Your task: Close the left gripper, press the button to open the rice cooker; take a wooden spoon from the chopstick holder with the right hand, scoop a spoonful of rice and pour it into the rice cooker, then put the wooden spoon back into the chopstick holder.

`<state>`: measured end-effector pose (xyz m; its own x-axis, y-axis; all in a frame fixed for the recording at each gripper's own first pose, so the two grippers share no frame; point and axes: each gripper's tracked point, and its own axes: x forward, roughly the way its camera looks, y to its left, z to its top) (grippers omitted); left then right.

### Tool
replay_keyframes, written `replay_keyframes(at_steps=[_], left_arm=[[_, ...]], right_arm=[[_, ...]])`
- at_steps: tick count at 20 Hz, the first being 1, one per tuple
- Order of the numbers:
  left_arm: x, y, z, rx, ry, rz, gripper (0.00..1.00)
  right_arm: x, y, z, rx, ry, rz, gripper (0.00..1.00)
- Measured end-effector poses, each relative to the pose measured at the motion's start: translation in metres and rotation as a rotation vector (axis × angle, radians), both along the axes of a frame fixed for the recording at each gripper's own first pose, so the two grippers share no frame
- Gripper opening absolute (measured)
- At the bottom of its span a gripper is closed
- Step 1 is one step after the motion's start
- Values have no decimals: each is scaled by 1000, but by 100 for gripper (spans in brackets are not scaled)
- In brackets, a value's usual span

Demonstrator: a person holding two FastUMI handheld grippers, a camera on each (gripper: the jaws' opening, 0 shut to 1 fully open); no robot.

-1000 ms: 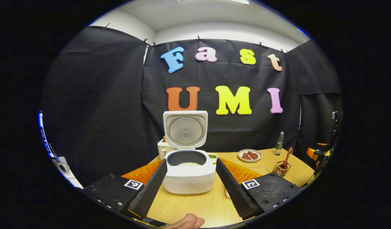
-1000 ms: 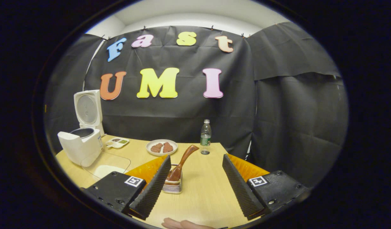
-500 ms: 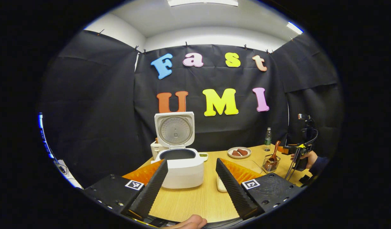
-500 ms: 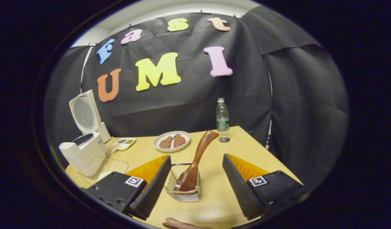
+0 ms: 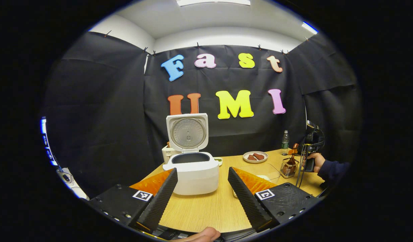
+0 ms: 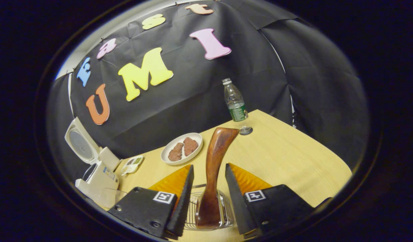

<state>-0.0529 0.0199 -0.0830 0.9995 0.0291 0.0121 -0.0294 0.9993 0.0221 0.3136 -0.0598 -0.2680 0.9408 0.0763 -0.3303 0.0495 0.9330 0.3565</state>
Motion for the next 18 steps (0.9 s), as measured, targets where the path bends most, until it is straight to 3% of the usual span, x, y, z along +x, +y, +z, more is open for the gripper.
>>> replay_keyframes(at_steps=[1,3,6,7,14,18], left_arm=[[-1,5,-1,-5,3,9,95],[-1,13,1,5,2,27,95],[1,14,0,-10,-9,22,96],[2,11,-1,-20,-11,9,95],[0,9,2,0,-48,-5,95],[-1,16,0,-8,-47,1,95]], right_arm=[[0,6,-2,3,9,17,45],[-1,12,-4,13,26,38,45],[-3,7,-3,-17,33,32,23],[-6,11,-2,-6,27,38,20],[-35,17,58,-79,-145,15,12],[-57,39,103,-180,-267,22,12]])
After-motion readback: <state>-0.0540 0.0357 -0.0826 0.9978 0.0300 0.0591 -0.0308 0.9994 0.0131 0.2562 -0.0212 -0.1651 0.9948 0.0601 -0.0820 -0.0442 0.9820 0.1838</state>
